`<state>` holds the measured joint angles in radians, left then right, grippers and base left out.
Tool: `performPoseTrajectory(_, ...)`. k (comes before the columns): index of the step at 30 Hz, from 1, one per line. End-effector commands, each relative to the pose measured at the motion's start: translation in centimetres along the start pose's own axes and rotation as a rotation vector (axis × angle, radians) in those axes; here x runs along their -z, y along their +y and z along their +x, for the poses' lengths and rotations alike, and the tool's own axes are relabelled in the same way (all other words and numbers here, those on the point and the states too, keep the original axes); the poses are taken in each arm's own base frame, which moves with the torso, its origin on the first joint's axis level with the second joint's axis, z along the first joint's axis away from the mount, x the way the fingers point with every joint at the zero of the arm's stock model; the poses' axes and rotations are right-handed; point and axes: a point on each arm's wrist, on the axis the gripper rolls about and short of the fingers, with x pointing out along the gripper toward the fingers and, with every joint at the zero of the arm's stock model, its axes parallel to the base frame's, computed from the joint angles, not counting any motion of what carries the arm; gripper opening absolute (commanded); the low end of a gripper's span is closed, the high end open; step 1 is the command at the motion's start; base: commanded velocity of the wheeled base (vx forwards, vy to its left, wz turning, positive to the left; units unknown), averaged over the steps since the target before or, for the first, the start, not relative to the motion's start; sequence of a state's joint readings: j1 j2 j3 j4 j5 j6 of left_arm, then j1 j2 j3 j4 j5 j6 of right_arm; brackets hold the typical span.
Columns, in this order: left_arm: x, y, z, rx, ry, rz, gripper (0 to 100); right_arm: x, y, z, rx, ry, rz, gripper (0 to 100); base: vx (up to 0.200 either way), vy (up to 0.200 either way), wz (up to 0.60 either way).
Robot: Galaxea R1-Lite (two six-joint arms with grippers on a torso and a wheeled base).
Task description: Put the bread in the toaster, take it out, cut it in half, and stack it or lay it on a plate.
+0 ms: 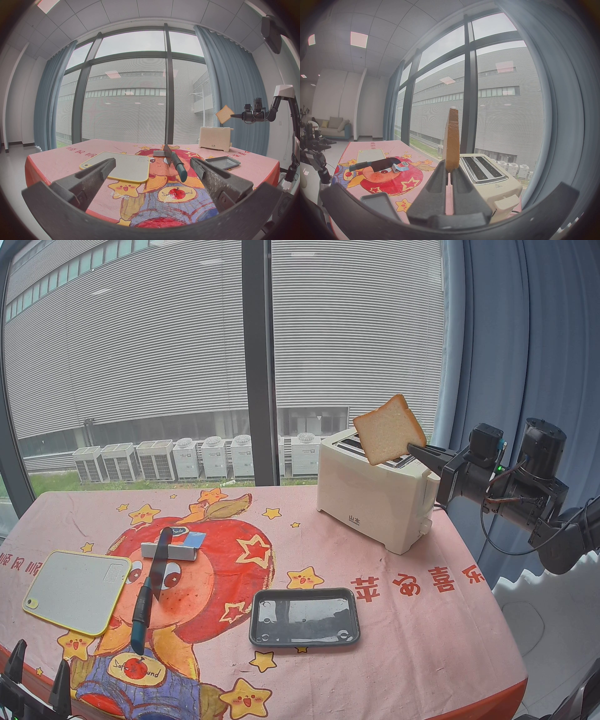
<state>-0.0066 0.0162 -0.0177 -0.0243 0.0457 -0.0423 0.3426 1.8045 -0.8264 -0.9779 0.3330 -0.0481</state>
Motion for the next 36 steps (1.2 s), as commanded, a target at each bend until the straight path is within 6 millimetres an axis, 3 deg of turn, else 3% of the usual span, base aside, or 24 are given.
performPoseTrajectory(1,0.4,0.0,0.0,0.001,0.004,0.0,100,-0.6,-0.5,0.3,0.01,-0.011,-0.013,0,0.0,0.0,0.0)
performPoseTrajectory(9,0.4,0.0,0.0,0.001,0.004,0.0,100,-1.0,-3.0,1.6,0.028,-0.027,-0.029,0,0.0,0.0,0.0)
performPoseTrajectory(36,0.4,0.0,0.0,-0.001,0.004,0.0,100,-3.4,-5.3,3.1,0.032,-0.043,-0.038,0,0.0,0.0,0.0)
